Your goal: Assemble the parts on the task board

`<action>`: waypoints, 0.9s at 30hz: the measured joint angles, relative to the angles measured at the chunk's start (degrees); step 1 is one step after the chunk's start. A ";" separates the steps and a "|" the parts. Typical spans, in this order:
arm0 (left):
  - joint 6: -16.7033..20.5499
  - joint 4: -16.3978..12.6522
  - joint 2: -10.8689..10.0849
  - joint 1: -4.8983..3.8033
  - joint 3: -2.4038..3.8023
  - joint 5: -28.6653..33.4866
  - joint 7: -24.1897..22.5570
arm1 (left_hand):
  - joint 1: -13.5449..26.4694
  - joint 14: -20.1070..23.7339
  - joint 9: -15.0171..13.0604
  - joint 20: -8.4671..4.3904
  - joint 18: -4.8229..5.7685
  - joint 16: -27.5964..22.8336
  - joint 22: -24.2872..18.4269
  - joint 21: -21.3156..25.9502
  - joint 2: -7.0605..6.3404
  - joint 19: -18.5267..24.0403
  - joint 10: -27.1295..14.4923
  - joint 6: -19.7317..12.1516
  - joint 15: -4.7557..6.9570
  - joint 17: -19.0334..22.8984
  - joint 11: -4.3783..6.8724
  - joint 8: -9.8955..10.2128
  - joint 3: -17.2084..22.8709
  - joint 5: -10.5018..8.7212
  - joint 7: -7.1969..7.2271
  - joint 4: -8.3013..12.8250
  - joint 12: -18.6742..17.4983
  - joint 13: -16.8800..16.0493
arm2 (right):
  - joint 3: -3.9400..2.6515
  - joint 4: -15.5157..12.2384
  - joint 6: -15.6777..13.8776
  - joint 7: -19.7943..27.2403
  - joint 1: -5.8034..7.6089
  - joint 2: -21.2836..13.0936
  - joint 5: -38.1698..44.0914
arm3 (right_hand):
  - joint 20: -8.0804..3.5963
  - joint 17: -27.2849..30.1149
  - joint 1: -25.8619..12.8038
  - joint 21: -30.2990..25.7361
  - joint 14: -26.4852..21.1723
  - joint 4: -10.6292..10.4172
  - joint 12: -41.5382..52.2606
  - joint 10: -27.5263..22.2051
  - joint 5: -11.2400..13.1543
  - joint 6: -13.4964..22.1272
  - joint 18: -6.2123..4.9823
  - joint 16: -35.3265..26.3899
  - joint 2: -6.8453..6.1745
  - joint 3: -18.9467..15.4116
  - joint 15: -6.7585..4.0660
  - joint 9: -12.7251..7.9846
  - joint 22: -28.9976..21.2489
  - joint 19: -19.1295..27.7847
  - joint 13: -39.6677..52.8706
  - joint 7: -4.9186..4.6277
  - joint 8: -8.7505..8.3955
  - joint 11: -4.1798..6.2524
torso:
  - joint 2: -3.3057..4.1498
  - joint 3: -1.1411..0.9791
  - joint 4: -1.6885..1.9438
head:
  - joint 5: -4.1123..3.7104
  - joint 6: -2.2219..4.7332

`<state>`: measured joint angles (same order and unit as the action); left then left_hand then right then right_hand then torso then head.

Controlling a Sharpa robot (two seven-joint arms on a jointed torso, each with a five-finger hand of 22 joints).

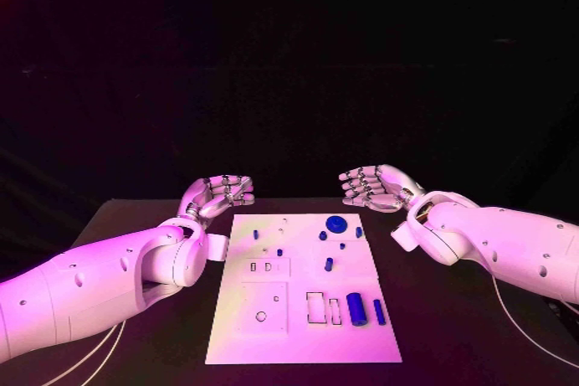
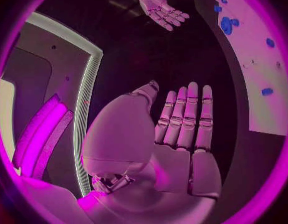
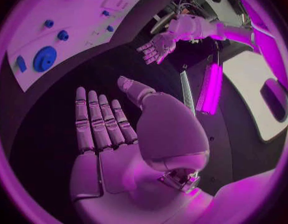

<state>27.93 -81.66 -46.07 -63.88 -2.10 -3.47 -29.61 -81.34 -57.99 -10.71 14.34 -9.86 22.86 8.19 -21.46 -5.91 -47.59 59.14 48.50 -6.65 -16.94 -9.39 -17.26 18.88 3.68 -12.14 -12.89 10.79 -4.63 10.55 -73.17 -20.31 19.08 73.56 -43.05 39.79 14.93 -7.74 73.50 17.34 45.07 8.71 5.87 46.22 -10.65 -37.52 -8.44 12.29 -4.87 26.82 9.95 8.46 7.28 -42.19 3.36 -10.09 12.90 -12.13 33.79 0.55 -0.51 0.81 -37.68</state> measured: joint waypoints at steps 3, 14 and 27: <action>-1.36 -1.90 -1.56 -0.37 0.02 -1.40 0.52 | -1.55 -3.65 -0.77 -1.82 0.00 2.61 0.38 -1.74 -1.55 -3.98 2.58 0.90 1.34 -3.31 0.79 -0.04 3.27 0.00 0.18 -0.04 -1.29 0.27 | -0.04 0.00 0.21 -1.88 0.87 0.16 8.12 | -1.43 -0.79 1.20 3.92 5.74 0.72 -0.01 5.40 -0.34 -4.60 -0.88 0.95 -0.59 -0.54 -1.37 0.48 1.89 -4.76 0.09 -0.74 0.63 1.00 | 0.68 0.00 0.07 | -0.09 0.27; -5.51 -9.45 -6.25 -1.26 0.93 -6.95 3.22 | -2.23 -2.69 -3.24 -3.31 0.06 11.53 2.45 -6.04 -3.82 -6.47 5.59 1.70 2.23 -12.15 1.62 -1.27 6.75 0.00 0.37 2.06 -1.71 -0.13 | -0.04 -2.35 1.36 -11.48 3.31 0.46 34.94 | -6.43 -9.21 2.56 28.56 25.20 3.12 -1.53 22.96 -0.80 -17.39 -1.21 4.41 -2.64 0.97 -7.10 1.83 17.88 -10.10 0.99 -0.25 0.30 5.48 | 3.41 0.29 0.62 | -0.79 1.12; -7.97 -14.52 -8.88 -1.69 1.55 -9.91 5.04 | 0.22 0.37 -4.54 -4.01 0.10 17.02 5.32 -11.57 -5.13 -7.20 2.80 -0.38 2.03 -16.76 1.29 -1.24 7.08 0.00 0.58 1.90 -3.37 0.00 | -0.04 -5.97 3.19 -19.71 3.89 1.23 52.89 | -9.33 -26.03 -3.92 50.78 38.11 -2.19 -2.26 22.75 1.34 -19.38 0.97 17.47 -8.92 6.25 -10.63 5.35 45.17 -29.23 1.27 2.11 -1.44 7.74 | 5.91 0.72 1.41 | -1.41 1.48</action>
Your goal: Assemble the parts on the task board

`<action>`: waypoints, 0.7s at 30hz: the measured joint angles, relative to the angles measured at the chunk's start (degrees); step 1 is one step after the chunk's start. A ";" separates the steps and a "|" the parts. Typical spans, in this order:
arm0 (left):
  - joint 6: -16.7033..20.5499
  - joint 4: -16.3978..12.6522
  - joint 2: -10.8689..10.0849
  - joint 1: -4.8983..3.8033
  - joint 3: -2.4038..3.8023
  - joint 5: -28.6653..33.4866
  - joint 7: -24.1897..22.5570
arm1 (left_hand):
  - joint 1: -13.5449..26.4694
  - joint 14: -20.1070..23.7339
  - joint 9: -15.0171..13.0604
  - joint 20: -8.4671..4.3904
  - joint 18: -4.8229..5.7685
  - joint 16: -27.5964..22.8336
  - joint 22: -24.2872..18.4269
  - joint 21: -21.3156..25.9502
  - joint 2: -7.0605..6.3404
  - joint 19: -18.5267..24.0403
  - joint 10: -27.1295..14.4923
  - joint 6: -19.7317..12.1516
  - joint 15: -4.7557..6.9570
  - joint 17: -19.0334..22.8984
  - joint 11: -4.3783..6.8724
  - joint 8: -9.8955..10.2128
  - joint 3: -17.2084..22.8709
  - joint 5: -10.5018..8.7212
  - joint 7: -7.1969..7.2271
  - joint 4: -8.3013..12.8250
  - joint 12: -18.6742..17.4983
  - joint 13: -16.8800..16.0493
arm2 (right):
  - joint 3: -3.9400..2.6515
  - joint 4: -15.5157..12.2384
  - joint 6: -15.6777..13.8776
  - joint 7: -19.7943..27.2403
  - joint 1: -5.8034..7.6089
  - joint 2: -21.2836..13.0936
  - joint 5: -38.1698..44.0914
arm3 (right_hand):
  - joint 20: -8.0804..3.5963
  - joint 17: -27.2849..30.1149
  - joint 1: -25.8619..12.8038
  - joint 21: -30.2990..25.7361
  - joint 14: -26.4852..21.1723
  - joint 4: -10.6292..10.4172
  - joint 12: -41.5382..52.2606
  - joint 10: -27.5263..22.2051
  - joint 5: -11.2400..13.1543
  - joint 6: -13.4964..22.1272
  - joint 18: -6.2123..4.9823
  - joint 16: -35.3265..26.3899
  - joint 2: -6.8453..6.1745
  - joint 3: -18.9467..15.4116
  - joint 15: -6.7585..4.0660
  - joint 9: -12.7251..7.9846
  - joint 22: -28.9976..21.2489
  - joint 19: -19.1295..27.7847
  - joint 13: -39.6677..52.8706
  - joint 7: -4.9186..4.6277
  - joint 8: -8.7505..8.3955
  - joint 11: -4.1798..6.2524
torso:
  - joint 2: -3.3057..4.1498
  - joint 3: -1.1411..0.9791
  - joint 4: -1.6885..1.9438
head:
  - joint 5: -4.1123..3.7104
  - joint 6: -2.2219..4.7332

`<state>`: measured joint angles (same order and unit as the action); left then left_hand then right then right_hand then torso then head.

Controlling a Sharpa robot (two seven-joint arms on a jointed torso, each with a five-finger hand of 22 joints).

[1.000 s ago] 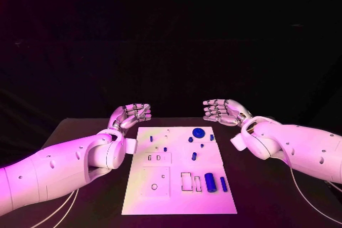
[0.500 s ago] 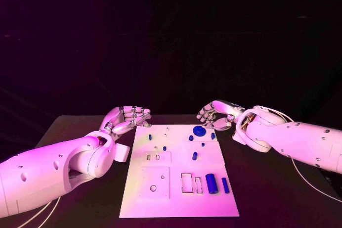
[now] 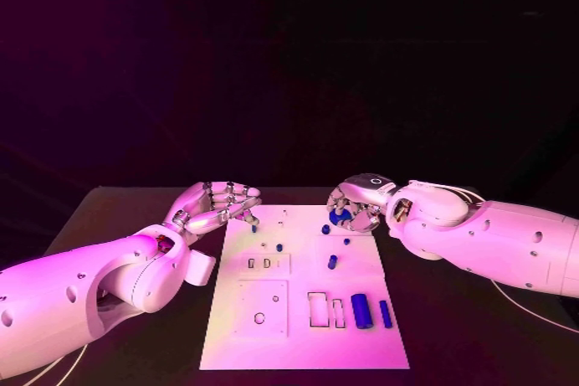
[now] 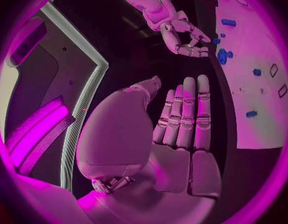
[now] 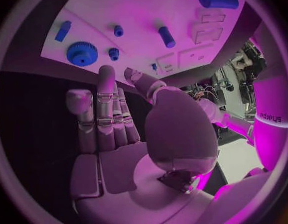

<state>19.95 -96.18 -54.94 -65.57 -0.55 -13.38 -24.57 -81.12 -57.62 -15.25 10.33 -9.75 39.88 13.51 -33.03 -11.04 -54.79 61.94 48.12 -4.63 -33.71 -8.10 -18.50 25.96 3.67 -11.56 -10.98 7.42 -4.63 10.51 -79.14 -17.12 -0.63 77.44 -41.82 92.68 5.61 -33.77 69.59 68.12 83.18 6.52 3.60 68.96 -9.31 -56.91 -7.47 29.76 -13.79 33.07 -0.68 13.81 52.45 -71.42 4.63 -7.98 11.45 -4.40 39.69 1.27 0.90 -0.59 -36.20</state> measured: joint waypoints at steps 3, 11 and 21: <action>-0.37 -0.72 -0.25 -0.10 0.08 -0.18 0.18 | 0.12 0.00 -0.11 -0.09 0.00 0.77 0.39 -0.67 0.12 -0.09 -0.21 -0.24 0.00 -0.44 -0.20 0.00 0.00 0.00 -0.17 0.00 -0.12 0.08 | 0.01 -0.03 0.33 -0.91 0.02 0.45 1.24 | -0.16 -1.11 0.00 2.72 0.56 -0.55 0.00 0.02 -0.29 -0.23 0.85 1.85 0.00 0.40 -0.05 0.68 4.33 -2.51 0.31 0.23 0.00 0.01 | 0.42 0.09 0.19 | -0.03 0.03; -1.17 -1.72 -0.52 -0.23 0.19 -0.30 0.32 | 0.12 0.15 -0.16 -0.09 0.01 1.59 0.96 -1.49 0.12 -0.09 -1.16 -0.72 -0.15 -1.04 -0.33 0.26 0.16 0.00 -0.30 0.16 -0.61 0.19 | 0.03 0.78 0.99 -2.60 0.02 1.63 2.69 | -0.76 -5.72 0.55 9.82 0.56 -1.31 0.00 1.31 -2.13 -0.43 2.65 11.02 -0.54 3.57 -0.05 3.12 15.78 -7.20 0.45 0.42 0.29 0.56 | 1.23 0.32 0.55 | -0.12 0.09; -1.78 -2.51 -0.76 -0.44 0.27 -0.19 0.33 | 0.36 0.54 -0.22 -0.09 0.01 1.82 1.14 -1.97 0.36 -0.09 -1.45 -0.92 -0.13 -1.16 -0.61 0.47 0.17 0.00 -0.51 0.15 -0.95 0.25 | 0.09 2.46 2.18 -4.16 -0.08 2.90 3.84 | -0.42 -12.18 0.55 12.31 0.76 -2.25 0.00 0.07 -1.89 -0.42 3.52 20.16 -0.54 3.93 0.16 4.71 20.26 -9.10 -0.03 0.42 0.74 -0.06 | 1.98 0.43 1.01 | -0.40 0.05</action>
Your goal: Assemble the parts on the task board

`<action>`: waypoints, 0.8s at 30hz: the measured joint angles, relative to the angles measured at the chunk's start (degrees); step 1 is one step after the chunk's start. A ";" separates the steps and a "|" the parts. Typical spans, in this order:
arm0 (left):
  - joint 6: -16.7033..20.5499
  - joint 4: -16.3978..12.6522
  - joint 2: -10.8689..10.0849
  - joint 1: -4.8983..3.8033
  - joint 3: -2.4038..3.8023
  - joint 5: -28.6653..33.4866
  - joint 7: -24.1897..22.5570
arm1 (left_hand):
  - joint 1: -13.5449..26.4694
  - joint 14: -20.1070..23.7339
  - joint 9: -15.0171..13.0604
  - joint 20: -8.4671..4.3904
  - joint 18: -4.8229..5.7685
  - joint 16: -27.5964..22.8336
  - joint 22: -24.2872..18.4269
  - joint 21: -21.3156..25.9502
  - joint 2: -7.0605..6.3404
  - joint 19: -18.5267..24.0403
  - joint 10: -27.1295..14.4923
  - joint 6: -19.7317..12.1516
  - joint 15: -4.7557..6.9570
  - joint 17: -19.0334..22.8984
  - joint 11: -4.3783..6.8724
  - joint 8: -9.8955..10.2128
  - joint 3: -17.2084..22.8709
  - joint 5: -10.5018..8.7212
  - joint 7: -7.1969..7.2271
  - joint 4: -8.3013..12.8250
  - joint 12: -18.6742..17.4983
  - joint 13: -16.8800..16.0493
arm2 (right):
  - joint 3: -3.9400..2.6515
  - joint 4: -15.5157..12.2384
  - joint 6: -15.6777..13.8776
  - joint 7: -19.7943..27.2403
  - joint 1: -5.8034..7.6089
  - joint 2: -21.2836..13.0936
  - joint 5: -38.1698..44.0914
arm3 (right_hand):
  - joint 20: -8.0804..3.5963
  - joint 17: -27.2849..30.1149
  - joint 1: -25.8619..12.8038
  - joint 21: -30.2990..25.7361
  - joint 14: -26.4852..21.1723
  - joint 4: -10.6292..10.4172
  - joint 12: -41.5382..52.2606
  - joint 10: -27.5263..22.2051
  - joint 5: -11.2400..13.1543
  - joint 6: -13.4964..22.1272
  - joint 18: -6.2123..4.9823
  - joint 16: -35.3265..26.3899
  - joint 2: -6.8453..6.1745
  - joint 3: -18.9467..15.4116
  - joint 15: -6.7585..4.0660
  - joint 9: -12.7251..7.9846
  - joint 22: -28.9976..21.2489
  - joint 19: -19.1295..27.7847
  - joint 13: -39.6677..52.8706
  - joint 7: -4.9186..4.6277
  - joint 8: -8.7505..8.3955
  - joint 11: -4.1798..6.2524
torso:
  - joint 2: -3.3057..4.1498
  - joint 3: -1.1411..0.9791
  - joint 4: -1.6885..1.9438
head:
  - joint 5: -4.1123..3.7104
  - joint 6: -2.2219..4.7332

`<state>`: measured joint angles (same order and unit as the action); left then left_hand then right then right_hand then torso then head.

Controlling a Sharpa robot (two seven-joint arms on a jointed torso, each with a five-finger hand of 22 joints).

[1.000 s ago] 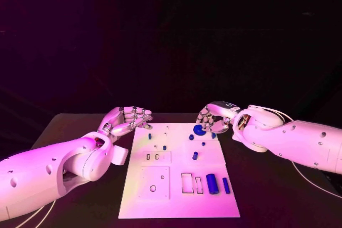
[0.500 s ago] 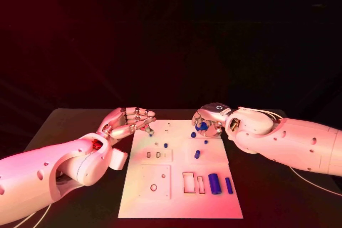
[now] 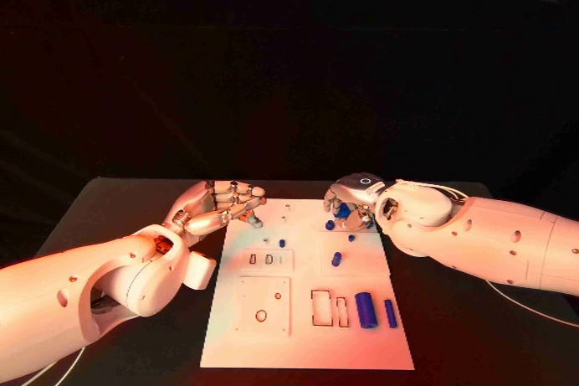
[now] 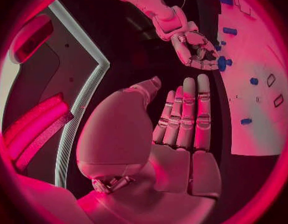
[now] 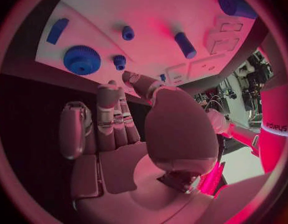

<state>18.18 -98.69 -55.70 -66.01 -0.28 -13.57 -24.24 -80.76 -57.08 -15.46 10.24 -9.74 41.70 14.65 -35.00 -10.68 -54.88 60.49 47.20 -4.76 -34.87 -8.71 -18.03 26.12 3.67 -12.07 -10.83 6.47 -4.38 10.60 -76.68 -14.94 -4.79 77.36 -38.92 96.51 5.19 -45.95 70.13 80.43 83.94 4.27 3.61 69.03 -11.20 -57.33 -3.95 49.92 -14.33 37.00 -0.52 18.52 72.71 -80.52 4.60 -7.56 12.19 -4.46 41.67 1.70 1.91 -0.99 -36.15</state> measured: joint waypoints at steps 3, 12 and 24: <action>-0.06 -0.10 -0.04 -0.05 0.03 0.07 0.00 | 0.04 0.17 0.00 0.00 0.00 0.00 0.07 0.00 -0.06 0.00 0.00 0.00 -0.17 -0.04 0.00 0.13 0.15 0.00 0.00 -0.15 0.00 0.04 | 0.02 0.49 0.43 -0.28 -0.07 0.33 0.14 | 0.04 -1.25 0.00 0.69 0.00 -0.30 0.00 -0.32 0.01 0.12 0.00 1.75 0.00 -0.04 0.00 0.25 1.17 -0.74 -0.10 -0.12 0.00 -0.21 | 0.20 0.01 0.13 | -0.07 -0.01; -0.13 -0.18 -0.14 -0.16 0.10 0.49 0.00 | 0.21 0.79 -0.05 -0.01 0.02 0.00 0.12 0.00 -0.24 0.44 -0.41 -0.21 -0.38 -0.04 0.00 0.33 0.15 0.00 0.21 -0.15 0.00 0.05 | 0.12 1.70 1.82 -0.82 -0.39 1.20 0.20 | 0.04 -1.73 -0.30 0.68 -0.02 -0.88 0.00 -1.99 0.43 0.85 0.00 3.04 -0.30 -0.63 0.42 0.66 1.44 -0.73 -0.42 -0.43 0.00 -0.47 | 0.54 0.08 0.34 | -0.16 -0.20; -0.28 -0.05 0.02 -0.26 0.13 1.09 -0.01 | 0.21 1.20 -0.04 0.18 0.02 0.00 0.17 -0.22 -0.24 1.04 -0.60 -0.20 -0.38 -0.03 -0.20 0.33 0.30 0.00 0.21 0.01 0.00 0.04 | 0.16 3.22 2.99 -0.94 -0.94 2.15 0.00 | 0.04 -1.91 -0.62 0.67 -0.02 -1.30 0.00 -2.00 0.98 0.86 0.00 3.58 0.01 -1.04 0.42 0.97 1.43 -0.73 -0.42 -0.43 0.00 -0.46 | 0.64 0.12 0.40 | 0.10 -0.44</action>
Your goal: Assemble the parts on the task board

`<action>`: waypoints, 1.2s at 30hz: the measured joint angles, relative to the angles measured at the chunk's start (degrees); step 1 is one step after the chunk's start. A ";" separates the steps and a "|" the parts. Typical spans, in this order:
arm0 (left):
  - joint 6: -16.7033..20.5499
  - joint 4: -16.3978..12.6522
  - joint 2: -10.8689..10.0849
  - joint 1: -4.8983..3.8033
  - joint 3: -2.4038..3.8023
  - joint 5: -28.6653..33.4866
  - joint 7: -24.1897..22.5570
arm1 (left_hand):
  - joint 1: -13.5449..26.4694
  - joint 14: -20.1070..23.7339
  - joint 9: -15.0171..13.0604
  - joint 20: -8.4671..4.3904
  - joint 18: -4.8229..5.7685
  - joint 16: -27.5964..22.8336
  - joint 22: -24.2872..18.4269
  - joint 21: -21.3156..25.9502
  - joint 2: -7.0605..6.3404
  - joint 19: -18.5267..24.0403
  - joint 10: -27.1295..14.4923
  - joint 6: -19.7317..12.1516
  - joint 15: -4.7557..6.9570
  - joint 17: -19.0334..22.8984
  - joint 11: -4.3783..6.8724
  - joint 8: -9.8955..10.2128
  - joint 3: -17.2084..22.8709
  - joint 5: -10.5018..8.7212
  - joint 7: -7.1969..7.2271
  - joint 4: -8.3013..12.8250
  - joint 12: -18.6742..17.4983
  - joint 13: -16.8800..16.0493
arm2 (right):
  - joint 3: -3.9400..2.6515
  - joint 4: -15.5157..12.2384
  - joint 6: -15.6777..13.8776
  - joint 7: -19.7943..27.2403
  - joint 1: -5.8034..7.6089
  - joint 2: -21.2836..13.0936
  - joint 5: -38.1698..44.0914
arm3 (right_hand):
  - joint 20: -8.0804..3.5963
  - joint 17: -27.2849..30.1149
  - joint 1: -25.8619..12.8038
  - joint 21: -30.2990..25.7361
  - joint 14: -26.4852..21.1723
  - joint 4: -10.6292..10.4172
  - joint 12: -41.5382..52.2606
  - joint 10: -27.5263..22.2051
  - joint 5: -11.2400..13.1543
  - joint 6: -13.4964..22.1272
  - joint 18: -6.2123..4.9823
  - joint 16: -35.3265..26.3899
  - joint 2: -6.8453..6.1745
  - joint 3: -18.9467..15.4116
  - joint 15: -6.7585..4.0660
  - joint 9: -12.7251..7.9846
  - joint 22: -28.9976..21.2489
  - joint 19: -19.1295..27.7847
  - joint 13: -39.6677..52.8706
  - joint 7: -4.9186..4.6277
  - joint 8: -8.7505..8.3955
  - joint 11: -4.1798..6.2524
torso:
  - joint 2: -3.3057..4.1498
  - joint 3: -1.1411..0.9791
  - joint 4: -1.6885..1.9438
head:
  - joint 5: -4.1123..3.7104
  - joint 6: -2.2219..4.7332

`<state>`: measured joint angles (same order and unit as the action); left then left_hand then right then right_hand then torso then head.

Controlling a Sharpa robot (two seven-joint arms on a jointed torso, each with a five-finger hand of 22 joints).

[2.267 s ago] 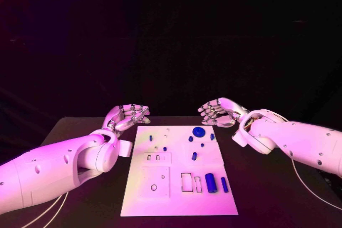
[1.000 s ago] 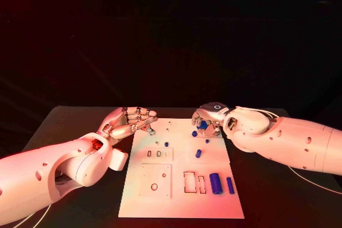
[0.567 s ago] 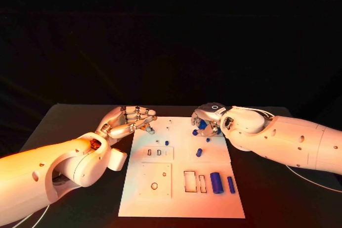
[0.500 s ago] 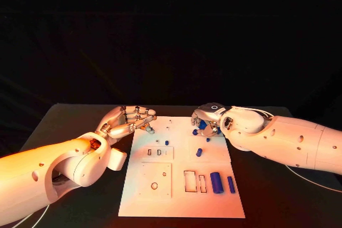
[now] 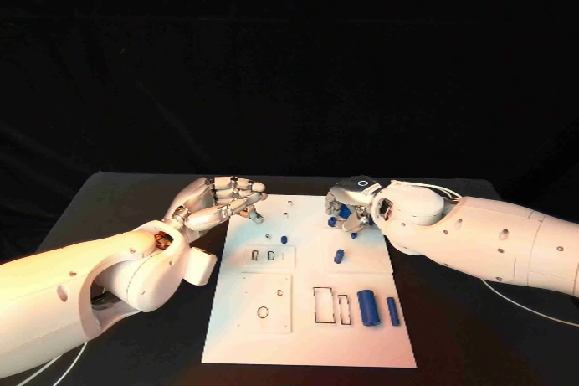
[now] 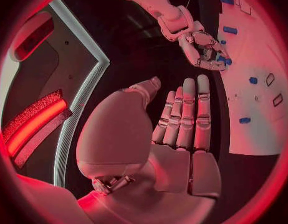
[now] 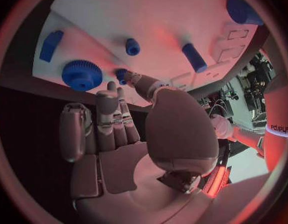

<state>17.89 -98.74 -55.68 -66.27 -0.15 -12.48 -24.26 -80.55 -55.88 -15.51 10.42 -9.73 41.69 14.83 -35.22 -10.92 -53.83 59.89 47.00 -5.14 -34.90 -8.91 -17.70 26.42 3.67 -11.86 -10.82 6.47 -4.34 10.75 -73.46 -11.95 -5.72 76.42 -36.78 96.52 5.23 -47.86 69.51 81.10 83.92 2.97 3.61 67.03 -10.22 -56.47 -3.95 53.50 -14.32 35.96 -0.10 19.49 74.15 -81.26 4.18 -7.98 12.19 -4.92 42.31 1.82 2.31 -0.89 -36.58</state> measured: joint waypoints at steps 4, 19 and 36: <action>-0.04 -0.03 0.00 -0.03 0.00 0.10 0.00 | 0.00 0.00 -0.05 0.00 0.00 0.00 0.00 0.00 0.00 0.00 0.00 -0.13 0.00 0.00 0.00 0.00 0.00 0.00 -0.13 0.00 -0.22 0.00 | 0.02 0.20 0.28 0.00 -0.20 0.24 -0.14 | 0.00 -0.08 -0.21 0.18 0.00 -0.51 0.00 0.00 0.31 0.00 0.00 0.78 0.21 0.07 0.00 0.30 0.22 0.00 0.00 0.00 0.00 0.00 | 0.01 0.00 -0.01 | 0.09 -0.05; -0.24 -0.07 -0.01 -0.23 0.01 0.35 0.01 | 0.00 0.20 -0.05 0.00 0.00 0.00 0.06 0.00 0.00 -0.01 0.01 -0.21 -0.20 0.01 0.00 0.00 0.00 0.00 -0.21 0.00 -0.21 0.00 | -0.04 0.84 1.01 0.14 -0.46 0.84 -0.83 | 0.21 -0.79 0.02 0.61 0.00 -1.65 0.23 1.97 0.37 -1.56 -0.01 2.58 1.98 0.89 0.00 1.82 0.80 -0.21 0.34 0.50 1.14 0.52 | 0.07 0.04 -0.06 | 0.31 -0.46; -0.38 0.16 -0.01 -0.35 0.01 0.68 0.14 | 0.00 0.20 -0.04 0.01 0.01 0.00 0.04 0.00 0.00 0.42 0.01 -0.20 -0.20 0.02 0.00 0.00 0.15 0.00 -0.21 0.16 -0.21 0.04 | 0.00 0.63 -4.56 -0.31 -0.61 1.68 -1.11 | -0.21 -1.11 2.12 1.27 0.00 -1.54 0.10 4.22 0.94 -3.11 -0.01 4.59 4.40 1.60 -0.43 4.29 0.79 -0.62 0.99 1.08 3.27 1.35 | 0.04 0.03 -0.07 | 0.64 -0.26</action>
<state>17.52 -98.58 -55.68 -66.63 -0.14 -11.80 -24.11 -80.55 -55.68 -15.55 10.43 -9.72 41.69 14.87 -35.21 -10.92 -53.42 59.90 46.79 -5.34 -34.88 -8.90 -17.70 26.57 3.67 -12.07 -10.67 6.26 -4.30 10.75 -72.83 -16.51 -6.03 75.81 -35.10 95.41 5.02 -48.97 71.64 82.38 83.92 1.44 3.71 71.25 -9.28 -59.58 -3.96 58.09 -9.92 37.56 -0.54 23.77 74.94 -81.88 5.18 -6.91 15.46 -3.57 42.35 1.85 2.24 -0.25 -36.85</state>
